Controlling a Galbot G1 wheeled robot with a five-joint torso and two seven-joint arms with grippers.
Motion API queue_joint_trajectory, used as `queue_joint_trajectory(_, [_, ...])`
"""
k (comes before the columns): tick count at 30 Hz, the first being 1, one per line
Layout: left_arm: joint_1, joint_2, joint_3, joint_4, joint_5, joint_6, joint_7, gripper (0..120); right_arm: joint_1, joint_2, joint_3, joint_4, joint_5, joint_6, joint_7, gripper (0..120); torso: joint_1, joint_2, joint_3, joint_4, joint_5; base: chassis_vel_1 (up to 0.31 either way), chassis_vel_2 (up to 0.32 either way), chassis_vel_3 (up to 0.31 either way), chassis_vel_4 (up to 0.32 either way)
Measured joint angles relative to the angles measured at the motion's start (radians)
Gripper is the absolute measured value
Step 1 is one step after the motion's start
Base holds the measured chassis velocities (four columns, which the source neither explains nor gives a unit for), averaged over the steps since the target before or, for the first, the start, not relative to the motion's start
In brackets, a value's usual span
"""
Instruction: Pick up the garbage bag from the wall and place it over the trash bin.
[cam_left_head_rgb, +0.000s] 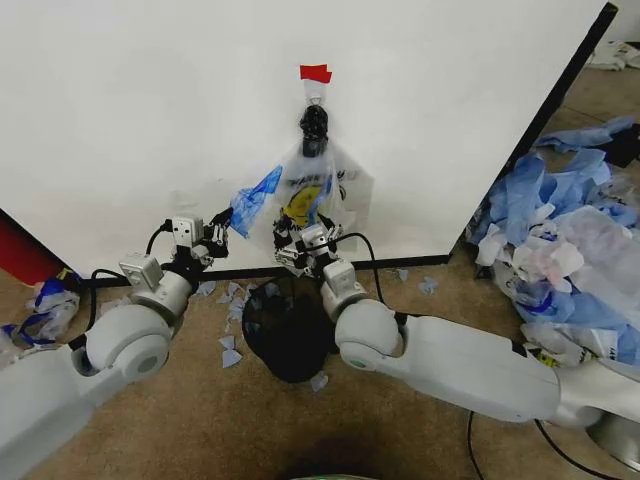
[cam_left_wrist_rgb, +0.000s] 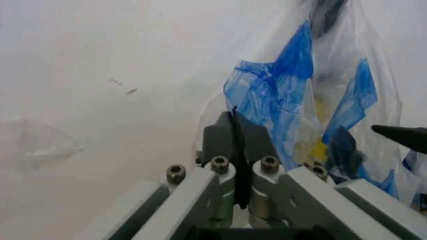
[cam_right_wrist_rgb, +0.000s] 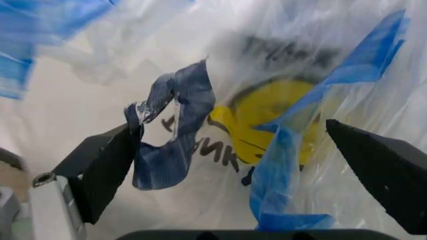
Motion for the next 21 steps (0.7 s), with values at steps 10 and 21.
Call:
queue_joint_trajectory(10, [0.035, -0.002, -0.019, -0.021, 0.009, -0.006, -0.002, 0, 0.022, 0.054, -0.009, -0.111, 0.009, 0.003, 0.000, 100, 0.000, 0.000, 0.000, 0.0001, 0.0001, 0.000, 0.000, 0.000, 0.000])
queue_joint_trajectory(21, [0.047, -0.009, -0.021, -0.021, 0.022, -0.015, -0.003, 0, 0.046, 0.090, -0.011, -0.161, 0.026, 0.015, 0.000, 95, 0.000, 0.000, 0.000, 0.0002, 0.0000, 0.000, 0.000, 0.000, 0.000])
